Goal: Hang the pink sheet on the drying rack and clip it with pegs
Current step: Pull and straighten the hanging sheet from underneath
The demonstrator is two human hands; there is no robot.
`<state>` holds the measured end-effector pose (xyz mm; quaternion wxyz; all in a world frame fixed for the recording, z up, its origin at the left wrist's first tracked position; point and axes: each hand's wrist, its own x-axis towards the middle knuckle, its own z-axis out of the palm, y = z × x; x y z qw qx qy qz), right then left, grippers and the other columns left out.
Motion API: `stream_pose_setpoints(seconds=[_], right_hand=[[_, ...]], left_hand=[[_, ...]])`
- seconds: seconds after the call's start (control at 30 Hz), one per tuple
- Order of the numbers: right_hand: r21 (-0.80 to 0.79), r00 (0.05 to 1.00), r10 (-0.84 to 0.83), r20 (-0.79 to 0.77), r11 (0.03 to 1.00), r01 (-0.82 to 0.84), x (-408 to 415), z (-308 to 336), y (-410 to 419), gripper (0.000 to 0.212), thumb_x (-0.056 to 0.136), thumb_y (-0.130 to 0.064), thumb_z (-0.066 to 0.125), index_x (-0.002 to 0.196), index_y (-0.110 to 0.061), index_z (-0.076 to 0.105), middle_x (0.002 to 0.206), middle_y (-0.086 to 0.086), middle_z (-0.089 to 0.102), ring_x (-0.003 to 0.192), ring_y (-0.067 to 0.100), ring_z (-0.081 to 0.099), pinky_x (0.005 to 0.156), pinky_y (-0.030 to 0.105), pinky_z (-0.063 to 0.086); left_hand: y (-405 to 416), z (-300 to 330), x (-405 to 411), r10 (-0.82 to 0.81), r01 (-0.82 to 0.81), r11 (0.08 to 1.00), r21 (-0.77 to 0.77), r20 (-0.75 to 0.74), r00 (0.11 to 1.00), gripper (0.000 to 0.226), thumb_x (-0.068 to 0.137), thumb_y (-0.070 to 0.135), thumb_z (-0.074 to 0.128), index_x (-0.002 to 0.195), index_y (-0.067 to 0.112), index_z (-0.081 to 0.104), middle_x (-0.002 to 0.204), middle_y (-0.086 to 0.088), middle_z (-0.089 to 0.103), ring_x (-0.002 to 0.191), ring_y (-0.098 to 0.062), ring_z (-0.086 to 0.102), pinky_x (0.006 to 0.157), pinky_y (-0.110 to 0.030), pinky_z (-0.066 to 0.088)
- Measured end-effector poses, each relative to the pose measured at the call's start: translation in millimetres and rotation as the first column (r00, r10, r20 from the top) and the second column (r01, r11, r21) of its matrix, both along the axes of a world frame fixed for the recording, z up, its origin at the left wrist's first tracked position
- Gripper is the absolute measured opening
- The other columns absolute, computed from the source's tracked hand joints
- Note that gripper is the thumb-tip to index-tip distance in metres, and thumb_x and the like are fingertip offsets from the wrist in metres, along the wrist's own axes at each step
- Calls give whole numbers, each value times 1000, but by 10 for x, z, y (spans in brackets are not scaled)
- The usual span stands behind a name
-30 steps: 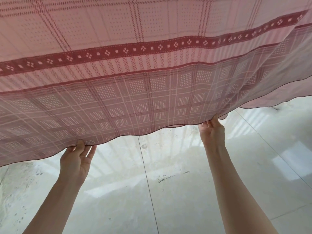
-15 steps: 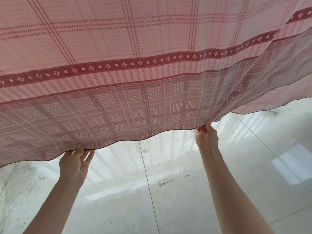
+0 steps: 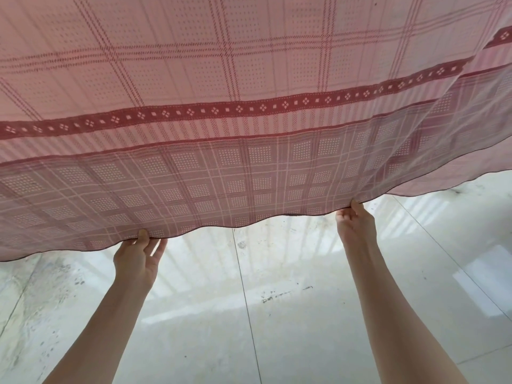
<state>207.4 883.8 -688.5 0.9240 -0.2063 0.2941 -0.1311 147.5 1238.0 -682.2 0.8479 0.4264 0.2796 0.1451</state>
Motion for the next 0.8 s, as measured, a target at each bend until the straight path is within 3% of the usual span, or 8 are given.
stream_pose_setpoints(seconds=[0.1,0.23,0.3,0.37,0.47,0.57,0.7,0.8], right_hand=[[-52,998,-35,43,998,38,-33,44,-4,16,94,-6,46,84,-16,54,81,-3,55,70,-2,55,62,10,46],[89,991,-27,134,996,15,-133,-29,32,16,91,5,47,92,-6,59,90,0,59,81,7,58,75,15,50],[102,984,-32,174,995,15,-118,-34,53,16,92,5,46,93,-6,58,91,1,58,82,8,57,81,17,49],[89,982,-16,188,996,0,-111,-17,86,17,93,4,44,94,-4,59,94,2,59,85,9,57,85,19,48],[50,979,26,201,998,-36,-106,-61,152,21,94,1,43,110,0,57,111,7,58,99,14,56,98,24,43],[-4,978,66,196,998,-67,-77,-118,188,33,95,-2,43,126,4,49,127,13,53,117,20,50,108,28,36],[22,964,93,249,995,-102,-13,-147,86,19,94,-1,43,104,-3,59,103,6,60,97,14,58,97,26,43],[-36,953,194,231,981,-191,35,-176,-14,15,91,-11,48,102,-10,57,103,3,55,99,14,54,93,28,47]], left_hand=[[-40,20,9,43,-43,998,-39,-10,999,18,96,4,42,87,14,54,93,3,61,91,-11,61,94,-40,46],[-232,-31,-4,52,-6,957,-289,152,987,10,92,24,52,98,17,57,97,8,65,97,-7,63,102,-37,42],[-446,-71,-2,-37,122,929,-350,242,970,41,87,40,56,120,16,53,109,8,66,107,-8,61,105,-41,39],[-795,-93,26,-197,282,907,-314,277,941,58,87,46,54,134,14,42,126,6,59,113,-10,58,105,-45,37],[-1457,-100,99,-455,526,812,-253,292,841,36,77,34,60,112,25,58,121,9,63,117,-14,55,100,-47,39],[-2017,-108,204,-614,655,744,-131,252,748,22,77,26,62,98,22,65,119,8,65,120,-15,53,96,-43,44],[-2380,-126,377,-556,575,811,-107,167,814,18,79,20,63,97,21,67,103,10,71,108,-13,60,90,-37,47],[-2410,-143,517,-425,440,884,-155,120,897,13,88,11,56,87,19,67,86,9,73,88,-11,68,86,-35,49]])
